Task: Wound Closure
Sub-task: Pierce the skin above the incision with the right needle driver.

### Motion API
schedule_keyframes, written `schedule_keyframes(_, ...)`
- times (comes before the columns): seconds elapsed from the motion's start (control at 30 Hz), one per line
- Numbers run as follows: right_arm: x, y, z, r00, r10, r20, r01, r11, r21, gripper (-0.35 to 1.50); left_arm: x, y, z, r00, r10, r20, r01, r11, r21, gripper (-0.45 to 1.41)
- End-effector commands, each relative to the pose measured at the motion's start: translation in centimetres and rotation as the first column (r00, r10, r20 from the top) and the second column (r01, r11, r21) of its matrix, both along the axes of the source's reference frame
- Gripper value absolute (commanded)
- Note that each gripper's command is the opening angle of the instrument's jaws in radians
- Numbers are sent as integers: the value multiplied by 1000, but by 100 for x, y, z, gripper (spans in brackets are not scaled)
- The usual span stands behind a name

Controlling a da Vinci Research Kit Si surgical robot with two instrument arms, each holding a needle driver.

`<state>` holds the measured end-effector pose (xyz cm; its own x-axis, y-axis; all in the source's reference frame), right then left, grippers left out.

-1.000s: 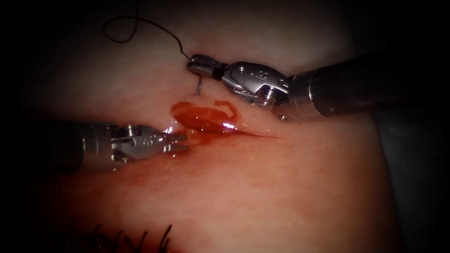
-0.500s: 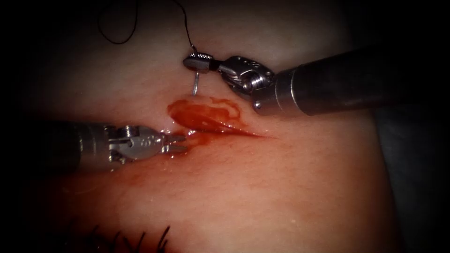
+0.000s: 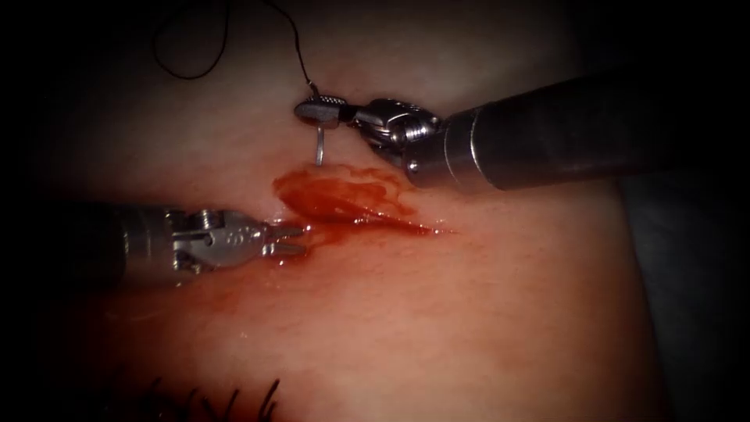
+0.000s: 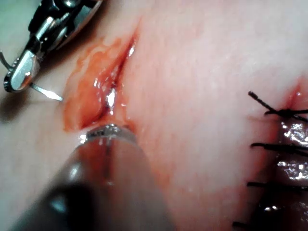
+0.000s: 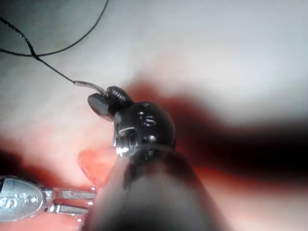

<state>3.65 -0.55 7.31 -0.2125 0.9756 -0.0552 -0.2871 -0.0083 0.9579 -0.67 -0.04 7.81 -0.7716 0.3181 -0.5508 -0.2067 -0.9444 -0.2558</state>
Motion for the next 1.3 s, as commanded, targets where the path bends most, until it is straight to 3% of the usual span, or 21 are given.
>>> schedule_keyframes(0.03,10,-6,1,1000,-15,-6,15,1000,16,-35,-5,0,6,1000,0,0,0,1000,-1,-8)
schedule_keyframes(0.23,15,-21,-11,999,-11,-41,15,994,104,-35,-1,1,6,1000,1,-3,-1,1000,-2,-8)
schedule_keyframes(0.67,20,-39,-10,995,-15,-101,37,975,220,-35,3,3,6,1000,2,-6,-2,1000,-3,-8)
schedule_keyframes(0.87,20,-28,-9,995,20,-101,6,970,243,-35,10,3,5,1000,2,-5,-2,1000,1,-8)
schedule_keyframes(0.9,20,-23,-8,995,42,-88,-24,980,200,-35,12,4,4,1000,4,-4,-4,1000,2,-8)
schedule_keyframes(0.93,22,-19,-5,994,60,-92,-52,995,89,9,14,4,3,1000,4,-6,-4,1000,2,-8)
schedule_keyframes(0.97,22,-19,-5,994,60,-92,-52,995,89,9,14,4,3,1000,4,-6,-4,1000,2,-8)
schedule_keyframes(1.0,22,-15,-4,996,59,-63,-60,998,-4,31,14,5,3,1000,4,-5,-4,1000,2,-8)
schedule_keyframes(1.03,21,-14,-3,997,65,-44,-67,997,-37,31,14,5,3,1000,4,-5,-4,1000,3,-8)
schedule_keyframes(1.07,20,-10,-3,998,65,-5,-65,992,-112,42,14,4,3,1000,3,-6,-3,1000,3,-8)
schedule_keyframes(1.1,16,-1,-2,993,83,86,-59,968,-244,71,14,4,2,1000,3,-6,-3,1000,3,-8)
schedule_keyframes(1.17,14,2,-2,990,80,118,-41,952,-303,74,14,4,1,1000,3,-7,-3,1000,3,-8)
schedule_keyframes(1.2,11,7,-3,980,88,181,-9,919,-395,84,13,4,1,1000,7,-7,-7,1000,-1,-8)
schedule_keyframes(1.23,11,7,-3,980,88,181,-9,919,-395,84,13,4,1,1000,7,-7,-7,1000,-1,-8)
schedule_keyframes(1.3,7,12,-7,959,104,262,40,870,-492,89,13,3,1,1000,7,-7,-7,1000,-1,-8)
